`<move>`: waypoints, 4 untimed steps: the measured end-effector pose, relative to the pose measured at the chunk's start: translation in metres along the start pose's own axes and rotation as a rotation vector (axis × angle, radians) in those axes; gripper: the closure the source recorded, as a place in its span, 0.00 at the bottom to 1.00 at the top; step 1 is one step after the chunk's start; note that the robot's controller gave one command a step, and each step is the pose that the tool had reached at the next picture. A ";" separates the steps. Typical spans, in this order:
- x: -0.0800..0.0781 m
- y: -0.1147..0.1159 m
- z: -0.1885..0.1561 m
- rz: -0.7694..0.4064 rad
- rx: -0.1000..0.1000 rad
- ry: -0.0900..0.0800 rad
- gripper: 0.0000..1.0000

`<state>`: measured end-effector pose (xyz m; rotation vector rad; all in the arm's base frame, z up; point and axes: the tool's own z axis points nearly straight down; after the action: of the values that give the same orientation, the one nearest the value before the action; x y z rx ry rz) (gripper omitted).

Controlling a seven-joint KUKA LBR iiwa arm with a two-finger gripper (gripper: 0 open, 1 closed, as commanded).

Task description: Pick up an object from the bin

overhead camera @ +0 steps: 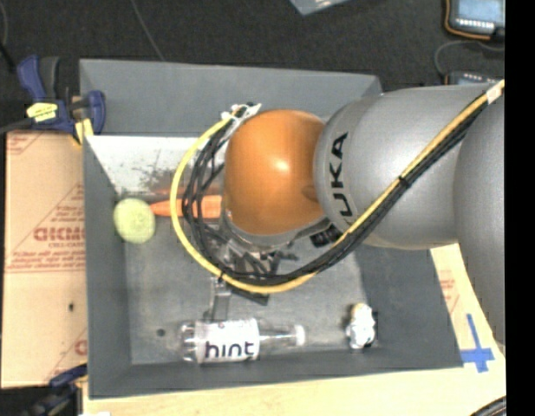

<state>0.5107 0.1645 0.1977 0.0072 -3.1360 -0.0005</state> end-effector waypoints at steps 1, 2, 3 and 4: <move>-0.002 -0.001 -0.004 0.004 -0.002 -0.008 0.00; 0.010 -0.010 0.038 -0.084 -0.001 -0.010 0.00; 0.028 -0.015 0.049 -0.240 0.001 -0.004 0.00; 0.035 -0.022 0.055 -0.273 -0.001 -0.011 0.00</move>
Offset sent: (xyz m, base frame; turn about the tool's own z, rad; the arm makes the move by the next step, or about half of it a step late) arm -0.0373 -0.0272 -0.1277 -0.2578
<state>0.4758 0.1423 0.1426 0.4353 -3.1164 -0.0033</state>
